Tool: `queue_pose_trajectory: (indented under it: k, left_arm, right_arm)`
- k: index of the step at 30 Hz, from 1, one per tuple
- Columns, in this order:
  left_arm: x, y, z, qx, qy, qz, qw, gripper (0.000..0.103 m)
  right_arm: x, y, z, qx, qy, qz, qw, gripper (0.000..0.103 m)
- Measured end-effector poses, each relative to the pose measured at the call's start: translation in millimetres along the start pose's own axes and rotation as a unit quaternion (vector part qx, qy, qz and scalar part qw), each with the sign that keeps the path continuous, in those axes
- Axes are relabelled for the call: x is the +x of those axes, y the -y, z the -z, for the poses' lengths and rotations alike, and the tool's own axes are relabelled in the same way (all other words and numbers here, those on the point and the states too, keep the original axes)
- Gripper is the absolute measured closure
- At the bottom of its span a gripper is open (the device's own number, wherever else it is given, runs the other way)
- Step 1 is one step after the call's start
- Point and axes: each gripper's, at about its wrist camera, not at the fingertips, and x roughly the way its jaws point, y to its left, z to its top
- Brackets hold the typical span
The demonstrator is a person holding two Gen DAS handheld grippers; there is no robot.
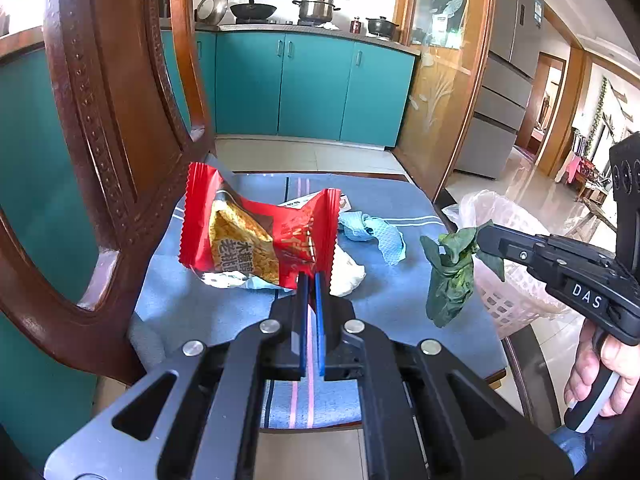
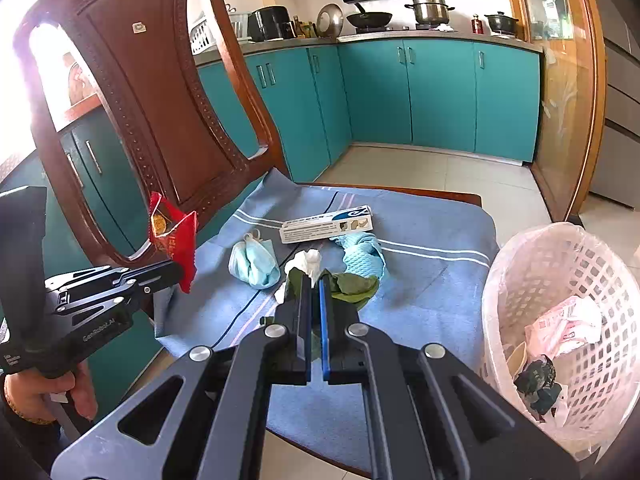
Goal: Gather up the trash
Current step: 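Carry the leaves and red wrapper over the basket and open both tools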
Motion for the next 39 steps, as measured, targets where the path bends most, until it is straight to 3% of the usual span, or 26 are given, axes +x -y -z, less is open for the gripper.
queue_pose_trajectory:
  k: [17, 20, 25, 30, 31, 32, 33, 34, 39]
  left_arm:
    - [9, -1, 2, 0.0, -0.006, -0.002, 1.0, 0.098]
    - [9, -1, 1, 0.0, -0.005, -0.001, 1.0, 0.098]
    - [7, -2, 1, -0.001, -0.001, 0.002, 1.0, 0.098]
    - [8, -2, 3, 0.0, -0.005, 0.004, 1.0, 0.098]
    - [8, -2, 3, 0.001, -0.006, 0.004, 1.0, 0.098]
    - [8, -1, 3, 0.002, -0.006, 0.005, 1.0, 0.098]
    - [8, -1, 2, 0.003, -0.006, 0.006, 1.0, 0.098]
    - [8, -1, 1, 0.003, -0.005, 0.006, 1.0, 0.098]
    - [8, -1, 1, 0.005, -0.005, 0.006, 1.0, 0.098]
  right_arm:
    - [-8, 7, -3, 0.005, 0.01, 0.004, 1.0, 0.099]
    - [-24, 29, -9, 0.025, 0.033, 0.022, 0.999, 0.099]
    - [-58, 89, -15, 0.08, 0.078, 0.087, 0.99, 0.099]
    - [-68, 153, 0, 0.143, 0.079, 0.152, 0.975, 0.097]
    - [-67, 163, 4, 0.157, 0.073, 0.158, 0.972, 0.08]
    - [-63, 171, 8, 0.17, 0.061, 0.165, 0.97, 0.042]
    - [-61, 178, 12, 0.183, 0.05, 0.18, 0.965, 0.026]
    - [-63, 181, 15, 0.194, 0.051, 0.198, 0.959, 0.016]
    - [-83, 167, 14, 0.202, 0.101, 0.199, 0.954, 0.013]
